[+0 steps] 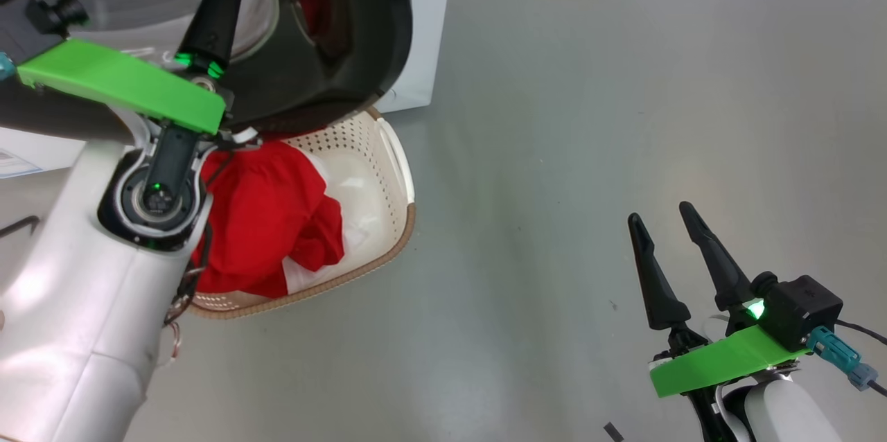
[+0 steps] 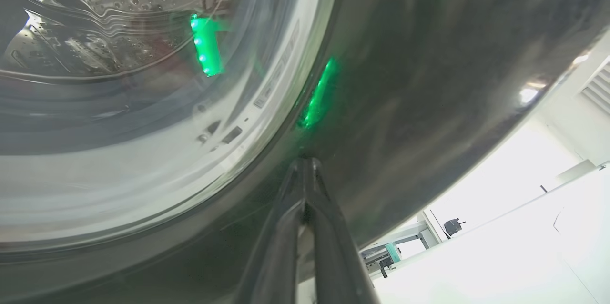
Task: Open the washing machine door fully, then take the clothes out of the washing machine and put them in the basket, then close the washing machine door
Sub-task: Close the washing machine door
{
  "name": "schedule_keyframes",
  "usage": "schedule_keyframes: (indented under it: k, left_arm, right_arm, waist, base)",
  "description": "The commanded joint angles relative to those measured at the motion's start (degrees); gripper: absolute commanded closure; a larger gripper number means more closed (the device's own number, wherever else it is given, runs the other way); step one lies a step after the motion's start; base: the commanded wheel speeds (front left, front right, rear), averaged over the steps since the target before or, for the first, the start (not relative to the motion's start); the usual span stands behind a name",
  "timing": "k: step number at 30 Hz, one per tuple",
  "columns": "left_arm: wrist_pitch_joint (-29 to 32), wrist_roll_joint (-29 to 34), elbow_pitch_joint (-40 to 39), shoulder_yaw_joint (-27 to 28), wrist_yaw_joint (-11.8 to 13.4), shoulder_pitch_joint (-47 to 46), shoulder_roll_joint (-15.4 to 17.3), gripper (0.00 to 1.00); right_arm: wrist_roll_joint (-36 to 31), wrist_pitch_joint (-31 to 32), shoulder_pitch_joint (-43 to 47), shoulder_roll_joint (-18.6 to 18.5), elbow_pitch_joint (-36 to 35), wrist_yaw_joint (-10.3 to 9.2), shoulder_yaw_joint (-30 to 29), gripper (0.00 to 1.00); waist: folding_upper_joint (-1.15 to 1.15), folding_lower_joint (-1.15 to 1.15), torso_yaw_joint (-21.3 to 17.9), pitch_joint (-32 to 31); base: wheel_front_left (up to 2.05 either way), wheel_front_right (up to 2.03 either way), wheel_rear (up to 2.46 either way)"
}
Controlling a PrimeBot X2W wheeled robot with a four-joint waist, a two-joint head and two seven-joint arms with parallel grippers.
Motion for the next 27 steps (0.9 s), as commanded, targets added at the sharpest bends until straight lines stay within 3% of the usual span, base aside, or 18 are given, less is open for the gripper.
schedule_keyframes:
  k: [1, 27]
  left_arm:
    - [-0.73, -0.82, -1.62, 1.03, -0.34, 0.08, 2.38, 1.0]
    - [-8.61, -2.69, -4.61, 0.31, -0.34, 20.62, 2.33, 0.97]
  right_arm:
    - [-0.57, -0.36, -0.75, -0.07, -1.21, 0.01, 1.2, 0.0]
    - [-3.08, -0.36, 2.93, -1.15, -0.9, 0.01, -0.3, 0.0]
  waist:
    - [0.0, 0.0, 0.78, -0.72]
    - [0.0, 0.0, 8.37, -7.21]
  base:
    - [0.0, 0.0, 0.0]
    - [0.0, 0.0, 0.0]
